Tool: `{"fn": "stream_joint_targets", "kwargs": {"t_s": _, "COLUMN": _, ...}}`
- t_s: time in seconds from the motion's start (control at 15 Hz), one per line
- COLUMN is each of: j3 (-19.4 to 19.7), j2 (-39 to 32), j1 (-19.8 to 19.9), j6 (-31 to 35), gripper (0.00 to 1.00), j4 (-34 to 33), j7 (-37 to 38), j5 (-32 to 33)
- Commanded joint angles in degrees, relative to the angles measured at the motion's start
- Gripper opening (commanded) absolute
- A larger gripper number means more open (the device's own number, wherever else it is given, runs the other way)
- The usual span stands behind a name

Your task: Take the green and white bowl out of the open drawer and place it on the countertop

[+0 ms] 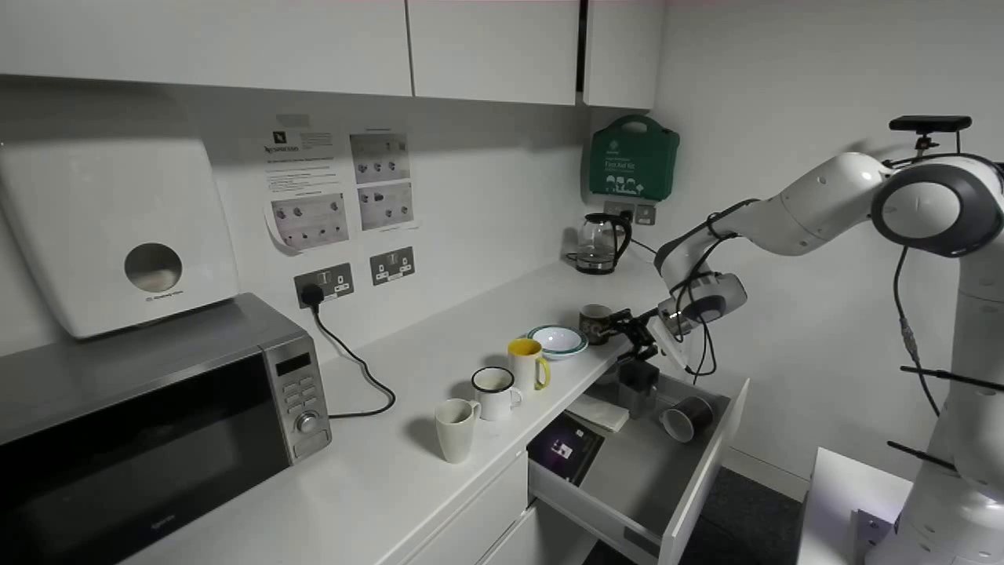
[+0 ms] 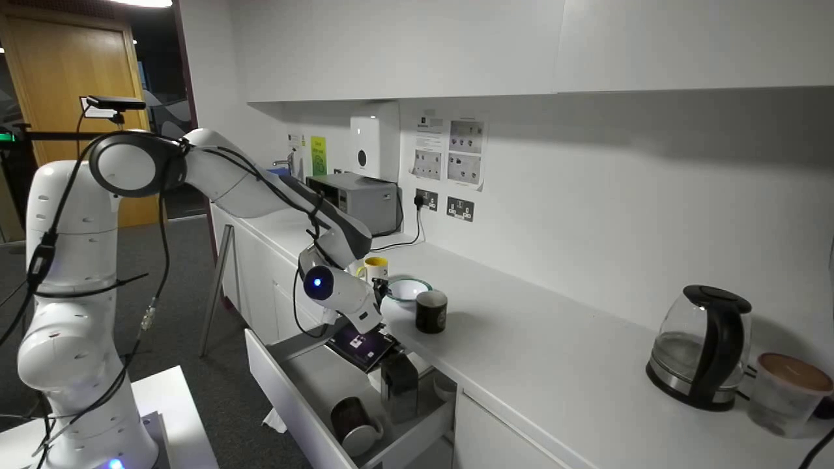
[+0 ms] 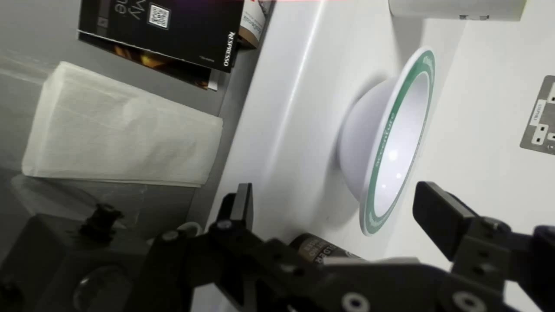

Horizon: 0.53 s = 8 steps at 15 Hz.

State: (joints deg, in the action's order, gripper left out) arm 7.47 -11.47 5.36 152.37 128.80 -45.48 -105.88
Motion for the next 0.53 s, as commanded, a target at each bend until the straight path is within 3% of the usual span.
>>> {"fn": "stream_joint_targets", "kwargs": {"t_s": 0.0, "j3": 0.43, "j2": 8.57, "j1": -0.39, "j6": 3.68, "gripper": 1.0, "j4": 9.15, "j7": -5.35, "j5": 4.16}}
{"fn": "stream_joint_targets", "kwargs": {"t_s": 0.47, "j3": 0.71, "j2": 15.79, "j1": 0.37, "j6": 3.95, "gripper": 1.0, "j4": 20.48, "j7": -10.77, "j5": 24.06}}
